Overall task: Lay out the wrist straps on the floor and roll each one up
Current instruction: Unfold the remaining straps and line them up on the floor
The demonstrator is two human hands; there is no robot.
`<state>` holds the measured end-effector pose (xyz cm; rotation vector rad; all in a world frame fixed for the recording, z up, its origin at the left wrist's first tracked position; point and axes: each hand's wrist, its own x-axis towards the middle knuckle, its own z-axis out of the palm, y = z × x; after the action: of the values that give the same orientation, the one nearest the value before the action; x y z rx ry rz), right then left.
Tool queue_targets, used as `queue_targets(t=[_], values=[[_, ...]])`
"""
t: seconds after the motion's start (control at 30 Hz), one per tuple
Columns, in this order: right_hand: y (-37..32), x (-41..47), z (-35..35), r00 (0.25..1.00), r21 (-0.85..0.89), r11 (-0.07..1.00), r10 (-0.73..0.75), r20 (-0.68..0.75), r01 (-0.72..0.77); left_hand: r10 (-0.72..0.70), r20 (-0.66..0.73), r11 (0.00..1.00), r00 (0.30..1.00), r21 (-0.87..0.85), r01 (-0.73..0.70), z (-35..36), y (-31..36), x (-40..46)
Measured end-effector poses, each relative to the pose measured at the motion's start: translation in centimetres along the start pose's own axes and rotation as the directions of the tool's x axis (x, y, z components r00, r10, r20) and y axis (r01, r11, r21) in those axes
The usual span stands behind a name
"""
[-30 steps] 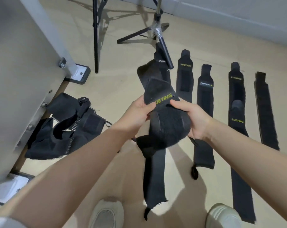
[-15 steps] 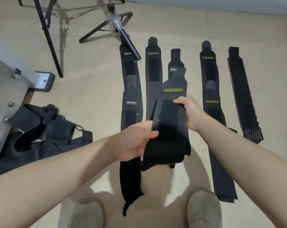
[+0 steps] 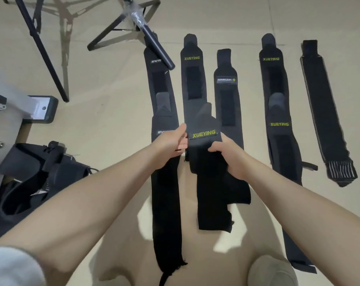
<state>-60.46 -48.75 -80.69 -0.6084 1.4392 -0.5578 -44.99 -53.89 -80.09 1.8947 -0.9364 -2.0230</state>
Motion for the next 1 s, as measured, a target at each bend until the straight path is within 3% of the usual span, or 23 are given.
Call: queue_targets(t=[0.07,0.13,0.3,0.5,0.67,0.87,1.0], values=[[0.0,1.1,-0.1,0.999,-0.015,1.0,-0.02,0.044,0.02,0.05,-0.033,0.999,0.998,-0.013,-0.051,0.2,0.8,1.7],[-0.5,2.3,-0.1,0.997,-0.045,0.997,-0.054,0.057,0.057,0.16,-0.068,0.984,0.985,0.087,-0.154,0.1,1.2,3.2],[-4.0,6.1,-0.7,0.974,-0.11,0.983,-0.166,-0.152,0.15,0.369,-0.157,0.888,0.916,0.35,-0.298,0.0,2.2,5.6],[-6.0,11.4,-1.1,0.956,-0.2,0.966,-0.207,-0.207,0.166,0.544,-0.158,0.714,0.824,0.603,-0.356,-0.4,2.5,9.1],[-6.2,15.5,-1.6,0.94,-0.331,0.931,-0.24,-0.243,0.152,0.59,-0.152,0.594,0.793,0.747,-0.299,0.1,2.4,11.4],[-6.9,18.0,-2.7,0.896,-0.472,0.872,-0.306,-0.322,0.128,0.65,-0.148,0.381,0.745,0.912,-0.151,1.0,3.0,13.2],[-7.0,19.4,-3.3,0.888,-0.551,0.829,-0.324,-0.327,0.1,0.676,-0.051,0.229,0.735,0.963,-0.143,1.0,2.4,14.1]])
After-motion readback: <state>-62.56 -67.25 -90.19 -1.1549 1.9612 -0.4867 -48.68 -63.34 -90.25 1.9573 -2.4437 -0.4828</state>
